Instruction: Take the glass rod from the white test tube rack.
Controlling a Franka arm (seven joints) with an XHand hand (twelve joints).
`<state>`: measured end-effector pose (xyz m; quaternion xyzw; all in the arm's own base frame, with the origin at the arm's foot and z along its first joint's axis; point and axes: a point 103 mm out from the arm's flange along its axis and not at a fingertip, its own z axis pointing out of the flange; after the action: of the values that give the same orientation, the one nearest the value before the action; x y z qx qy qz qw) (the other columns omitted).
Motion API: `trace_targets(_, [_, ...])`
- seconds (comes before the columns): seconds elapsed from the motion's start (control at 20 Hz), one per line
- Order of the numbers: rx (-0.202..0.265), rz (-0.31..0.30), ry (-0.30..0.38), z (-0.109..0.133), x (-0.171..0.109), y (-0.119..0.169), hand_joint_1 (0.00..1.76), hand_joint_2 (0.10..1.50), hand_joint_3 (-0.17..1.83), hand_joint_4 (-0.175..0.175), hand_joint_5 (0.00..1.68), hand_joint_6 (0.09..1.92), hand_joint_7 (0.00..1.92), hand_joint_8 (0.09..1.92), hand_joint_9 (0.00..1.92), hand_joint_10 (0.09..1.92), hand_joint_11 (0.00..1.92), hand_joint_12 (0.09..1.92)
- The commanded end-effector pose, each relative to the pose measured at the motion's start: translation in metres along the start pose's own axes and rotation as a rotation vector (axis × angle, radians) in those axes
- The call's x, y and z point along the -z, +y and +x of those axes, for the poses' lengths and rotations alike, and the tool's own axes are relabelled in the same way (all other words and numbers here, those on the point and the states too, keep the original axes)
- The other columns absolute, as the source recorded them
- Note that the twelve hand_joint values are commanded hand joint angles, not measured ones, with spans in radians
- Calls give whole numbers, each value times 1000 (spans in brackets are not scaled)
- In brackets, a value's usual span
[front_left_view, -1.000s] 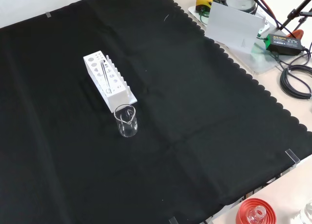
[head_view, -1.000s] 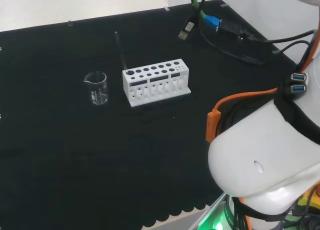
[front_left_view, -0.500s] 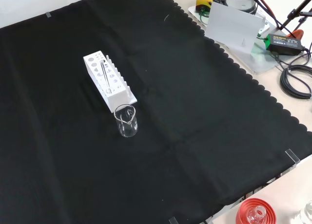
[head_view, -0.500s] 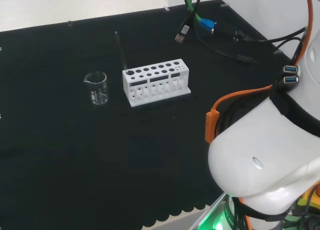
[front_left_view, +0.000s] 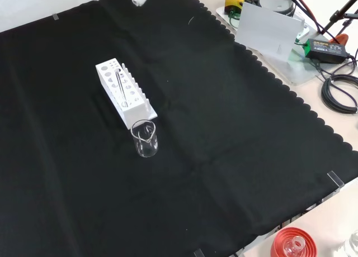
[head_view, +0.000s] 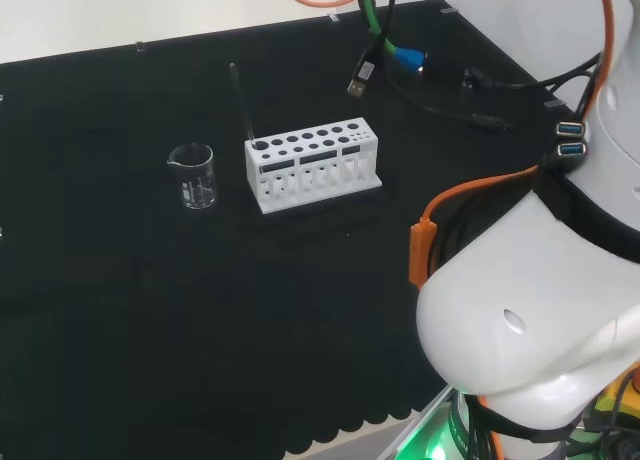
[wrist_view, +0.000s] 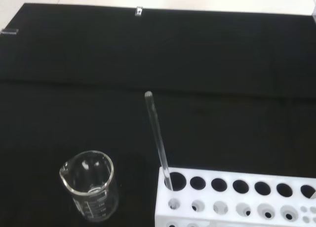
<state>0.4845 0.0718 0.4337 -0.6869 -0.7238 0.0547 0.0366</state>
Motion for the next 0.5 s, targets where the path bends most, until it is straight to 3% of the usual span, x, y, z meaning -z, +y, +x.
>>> trace_targets(0.05, [6, 27, -6, 1, -21, 11, 573, 1108, -175, -18, 366, 87, 345, 781, 576, 813, 424, 1396])
trace_targets(0.5, [12, 64, -2, 3, -46, 31, 576, 1109, -175, -21, 373, 87, 357, 780, 585, 805, 438, 1389])
